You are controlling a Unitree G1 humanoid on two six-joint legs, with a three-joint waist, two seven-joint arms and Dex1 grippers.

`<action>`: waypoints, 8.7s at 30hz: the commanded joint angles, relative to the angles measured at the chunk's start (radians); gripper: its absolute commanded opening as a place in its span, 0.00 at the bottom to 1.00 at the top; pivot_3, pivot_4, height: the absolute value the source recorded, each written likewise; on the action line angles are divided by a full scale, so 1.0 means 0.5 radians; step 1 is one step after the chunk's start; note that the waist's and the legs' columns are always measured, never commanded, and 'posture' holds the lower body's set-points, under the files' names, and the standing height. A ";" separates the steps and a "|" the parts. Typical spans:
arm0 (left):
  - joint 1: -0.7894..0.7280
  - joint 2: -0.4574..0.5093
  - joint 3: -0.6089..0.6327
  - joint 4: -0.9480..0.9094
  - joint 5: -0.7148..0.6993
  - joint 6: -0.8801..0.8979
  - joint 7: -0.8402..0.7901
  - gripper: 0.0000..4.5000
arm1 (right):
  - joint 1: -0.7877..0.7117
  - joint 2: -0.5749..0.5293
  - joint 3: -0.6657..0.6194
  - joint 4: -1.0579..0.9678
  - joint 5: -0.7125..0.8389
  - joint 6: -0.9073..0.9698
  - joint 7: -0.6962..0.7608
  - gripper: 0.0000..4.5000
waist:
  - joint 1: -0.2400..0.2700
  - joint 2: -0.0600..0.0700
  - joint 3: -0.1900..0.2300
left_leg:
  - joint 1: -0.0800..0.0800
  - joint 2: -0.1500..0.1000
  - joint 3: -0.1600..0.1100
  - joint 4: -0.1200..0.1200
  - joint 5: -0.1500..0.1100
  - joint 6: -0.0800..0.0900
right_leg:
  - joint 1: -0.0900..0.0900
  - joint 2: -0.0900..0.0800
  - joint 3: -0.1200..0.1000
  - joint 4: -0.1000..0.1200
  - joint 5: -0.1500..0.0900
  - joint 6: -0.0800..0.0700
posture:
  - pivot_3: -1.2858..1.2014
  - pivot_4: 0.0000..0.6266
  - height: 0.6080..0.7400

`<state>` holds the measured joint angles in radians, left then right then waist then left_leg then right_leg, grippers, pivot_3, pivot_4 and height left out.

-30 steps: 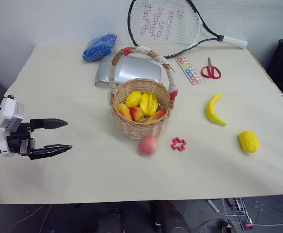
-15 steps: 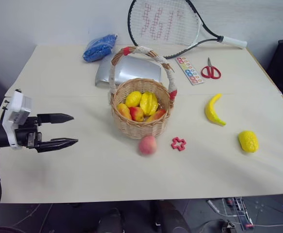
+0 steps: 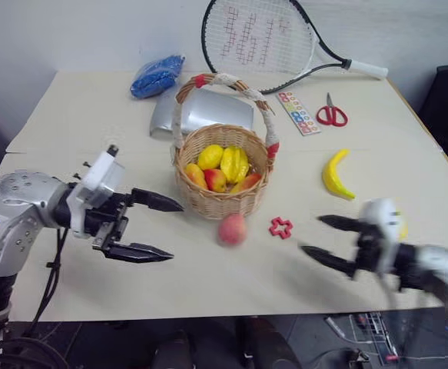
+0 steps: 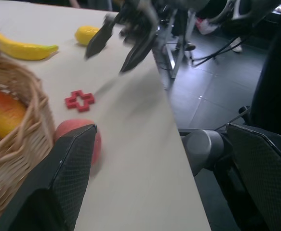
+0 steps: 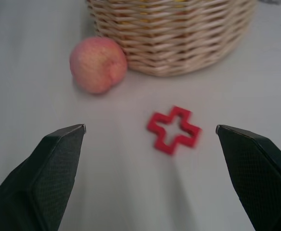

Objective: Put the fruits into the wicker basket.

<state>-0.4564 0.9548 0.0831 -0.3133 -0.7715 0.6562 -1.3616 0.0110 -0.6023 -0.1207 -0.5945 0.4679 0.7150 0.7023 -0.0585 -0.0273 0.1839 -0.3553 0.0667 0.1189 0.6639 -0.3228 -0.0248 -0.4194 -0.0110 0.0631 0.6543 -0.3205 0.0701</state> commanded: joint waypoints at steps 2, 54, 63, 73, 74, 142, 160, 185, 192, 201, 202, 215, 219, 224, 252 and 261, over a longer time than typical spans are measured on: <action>-0.042 -0.044 0.002 -0.023 0.012 -0.035 0.055 1.00 | -0.101 0.231 0.310 0.016 -0.305 -0.099 -0.398 1.00 | 0.005 0.000 0.000 | -0.010 -0.001 0.002 0.004 0.001 0.001 | -0.013 0.000 0.001 0.007 0.000 0.000 | 0.52 0.24 1.00; 0.031 -0.105 0.012 -0.016 0.128 -0.118 0.138 1.00 | 0.025 0.078 0.224 0.041 -0.172 -0.264 -0.074 1.00 | 0.001 -0.007 -0.004 | -0.020 -0.001 -0.002 0.008 0.002 0.000 | -0.021 0.005 -0.001 0.011 -0.001 -0.001 | 0.52 0.24 1.00; 0.036 -0.078 0.009 -0.031 0.122 -0.087 0.129 1.00 | -0.302 0.266 0.616 0.455 -0.432 -0.344 -0.168 1.00 | 0.003 -0.007 -0.004 | -0.021 -0.001 -0.002 0.010 0.003 0.001 | -0.023 0.003 -0.001 0.012 -0.001 -0.002 | 0.52 0.24 1.00; 0.039 -0.046 0.047 -0.020 0.126 -0.102 0.148 1.00 | -0.303 0.180 0.702 0.513 -0.452 -0.374 -0.012 1.00 | 0.010 -0.008 -0.005 | -0.022 -0.001 -0.003 0.011 0.002 0.001 | -0.022 0.003 -0.003 0.011 -0.001 -0.002 | 0.52 0.24 1.00; 0.038 -0.044 0.049 -0.016 0.127 -0.106 0.147 1.00 | -0.292 0.171 0.689 0.491 -0.439 -0.365 -0.006 1.00 | 0.011 -0.009 -0.005 | -0.022 -0.001 -0.004 0.011 0.002 0.001 | -0.022 0.002 -0.003 0.011 -0.001 -0.002 | 0.52 0.24 1.00; 0.436 -0.404 -0.363 -0.172 0.618 -0.170 0.860 1.00 | 0.174 -1.089 -1.495 0.353 1.111 0.475 0.964 1.00 | 0.009 -0.002 0.001 | 0.003 0.001 -0.002 -0.003 0.002 0.000 | -0.005 0.009 0.017 0.007 0.000 0.003 | 0.52 0.24 1.00; 0.400 -1.001 -0.651 0.204 1.044 -0.504 1.258 1.00 | -0.131 -1.032 -1.063 -0.029 1.575 0.547 0.622 1.00 | 0.061 -0.012 0.001 | 0.003 -0.003 -0.005 0.002 -0.013 0.026 | 0.008 0.001 0.016 -0.013 0.004 0.010 | 0.52 0.24 1.00; 0.201 -1.218 -0.685 0.446 1.120 -0.642 1.187 0.54 | 0.077 -1.007 -1.052 -0.094 1.450 0.429 0.630 1.00 | 0.057 -0.010 0.000 | 0.003 -0.003 -0.006 0.002 -0.014 0.029 | 0.013 0.001 0.015 -0.018 0.008 0.014 | 0.52 0.24 1.00; 0.523 -0.756 -0.449 0.035 0.933 -0.477 0.911 0.54 | 0.011 -1.031 -0.960 -0.038 1.416 0.387 0.677 1.00 | 0.035 -0.009 0.000 | 0.005 0.001 -0.005 -0.001 -0.014 0.027 | 0.012 0.002 0.014 -0.017 0.006 0.012 | 0.52 0.24 1.00; 0.569 -0.154 0.384 0.130 0.135 0.094 0.442 0.54 | -0.341 -0.887 -0.804 0.070 1.542 0.334 0.481 1.00 | 0.054 -0.008 0.004 | 0.002 0.000 -0.014 -0.001 -0.015 0.025 | 0.010 -0.007 -0.006 -0.018 0.003 0.002 | 0.52 0.24 1.00; 0.466 -0.092 0.434 0.156 0.043 0.176 0.412 0.54 | -0.334 -0.885 -0.799 0.073 1.528 0.326 0.494 1.00 | 0.058 -0.008 0.004 | 0.000 0.000 -0.015 -0.001 -0.015 0.025 | 0.009 -0.007 -0.007 -0.018 0.002 0.001 | 0.52 0.24 1.00; -0.733 -0.578 -0.289 0.470 0.527 0.086 0.971 0.54 | -0.493 -0.743 -0.688 0.090 1.389 0.178 0.287 1.00 | 0.052 -0.008 0.004 | -0.009 -0.004 -0.017 0.003 -0.011 0.017 | 0.008 -0.005 -0.007 -0.025 0.005 0.009 | 0.52 0.24 1.00; -0.764 -0.738 -0.433 0.682 0.769 -0.108 1.071 0.54 | -0.498 -0.703 -0.678 0.085 1.344 0.158 0.209 1.00 | 0.051 -0.008 0.004 | -0.008 0.000 -0.014 0.001 -0.007 0.010 | 0.003 0.001 -0.002 -0.020 0.004 0.007 | 0.52 0.24 1.00; -0.740 -0.816 -0.347 0.719 0.719 -0.106 1.036 0.82 | -0.416 -0.667 -0.708 0.047 1.292 0.134 0.114 1.00 | 0.062 -0.008 0.004 | -0.031 0.000 -0.013 0.007 -0.003 0.006 | -0.022 0.000 -0.001 -0.005 0.003 0.006 | 0.52 0.24 1.00; -0.719 -0.494 -0.013 0.075 -0.145 0.339 0.311 0.99 | 0.973 -0.486 -1.597 0.362 0.675 -0.080 0.159 1.00 | 0.028 -0.006 0.003 | -0.021 -0.005 -0.019 0.004 0.005 0.004 | -0.012 0.003 0.000 0.000 0.004 0.006 | 0.52 0.24 1.00; -0.561 -0.481 -0.007 -0.171 -0.145 0.328 0.496 0.99 | 0.063 -0.584 -0.877 1.061 0.163 -0.199 -0.137 1.00 | 0.017 -0.005 0.004 | -0.023 -0.005 -0.020 0.005 0.009 -0.001 | -0.017 0.003 0.001 0.003 0.004 0.005 | 0.52 0.24 1.00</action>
<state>-0.7336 0.7040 0.0595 -0.3595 -0.8257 0.8283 -1.1271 0.0639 -0.8923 -0.5686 -0.0920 0.5751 0.6338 0.6500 -0.0503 -0.0299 0.1858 -0.3672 0.0641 0.1088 0.6667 -0.3183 -0.0251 -0.4282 -0.0094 0.0633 0.6561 -0.3186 0.0726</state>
